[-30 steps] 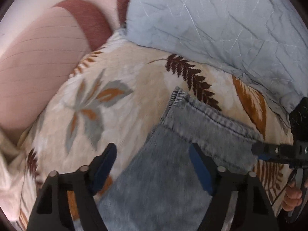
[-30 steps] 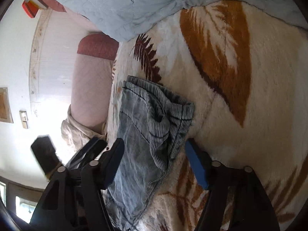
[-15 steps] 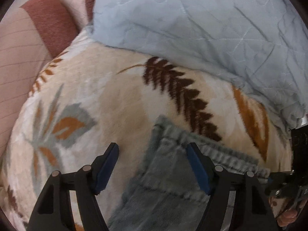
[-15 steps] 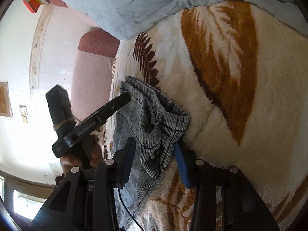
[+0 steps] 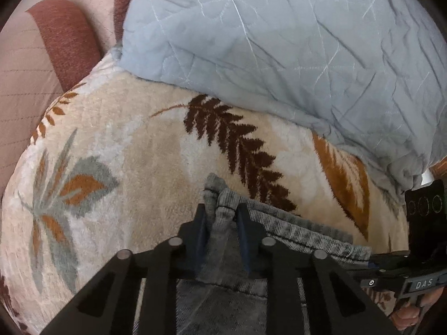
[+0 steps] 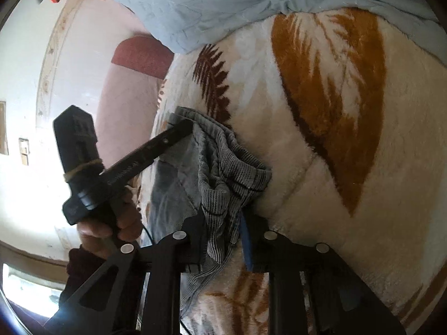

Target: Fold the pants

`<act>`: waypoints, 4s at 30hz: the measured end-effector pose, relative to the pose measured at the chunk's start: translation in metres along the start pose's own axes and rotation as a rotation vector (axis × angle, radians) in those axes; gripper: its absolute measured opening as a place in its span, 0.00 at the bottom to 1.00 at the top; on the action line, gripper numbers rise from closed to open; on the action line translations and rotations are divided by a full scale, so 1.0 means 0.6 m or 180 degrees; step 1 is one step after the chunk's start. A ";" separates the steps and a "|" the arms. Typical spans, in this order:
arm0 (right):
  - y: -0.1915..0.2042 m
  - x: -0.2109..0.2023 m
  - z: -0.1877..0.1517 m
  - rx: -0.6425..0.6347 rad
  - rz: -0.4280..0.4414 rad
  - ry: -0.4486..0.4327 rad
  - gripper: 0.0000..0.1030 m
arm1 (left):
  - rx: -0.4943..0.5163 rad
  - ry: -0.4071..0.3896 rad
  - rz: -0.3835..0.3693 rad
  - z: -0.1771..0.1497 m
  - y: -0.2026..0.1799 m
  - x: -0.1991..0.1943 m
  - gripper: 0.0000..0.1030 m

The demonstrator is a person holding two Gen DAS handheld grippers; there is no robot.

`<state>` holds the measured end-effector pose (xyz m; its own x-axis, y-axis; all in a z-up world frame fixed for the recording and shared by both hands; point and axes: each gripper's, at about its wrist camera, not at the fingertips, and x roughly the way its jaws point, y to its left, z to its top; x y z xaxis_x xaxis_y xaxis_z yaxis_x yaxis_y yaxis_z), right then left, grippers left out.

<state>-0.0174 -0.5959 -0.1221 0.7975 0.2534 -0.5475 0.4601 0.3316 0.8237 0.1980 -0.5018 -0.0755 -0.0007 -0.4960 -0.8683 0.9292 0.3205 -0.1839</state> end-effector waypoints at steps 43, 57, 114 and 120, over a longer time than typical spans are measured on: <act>0.235 0.167 -0.235 -0.1065 0.0438 0.1135 0.48 | -0.1517 -0.0855 0.0539 -0.394 0.183 -0.391 0.22; 0.187 0.189 -0.239 -0.0899 -0.0121 0.1202 0.45 | -0.1134 -0.0148 0.0770 -0.390 0.057 -0.251 0.20; 0.638 0.544 -0.811 -0.4889 -0.1041 0.2374 0.77 | -0.4103 -0.1959 0.1604 -0.890 0.087 -0.496 0.27; 0.607 0.548 -0.781 -0.4820 -0.1258 0.2167 0.32 | -0.4114 -0.2003 0.1532 -0.892 0.087 -0.496 0.24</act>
<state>0.2293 0.0342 -0.0713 0.2514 0.1300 -0.9591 -0.5006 0.8656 -0.0138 0.0491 0.0943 -0.0731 0.6634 -0.2872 -0.6909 -0.1584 0.8486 -0.5048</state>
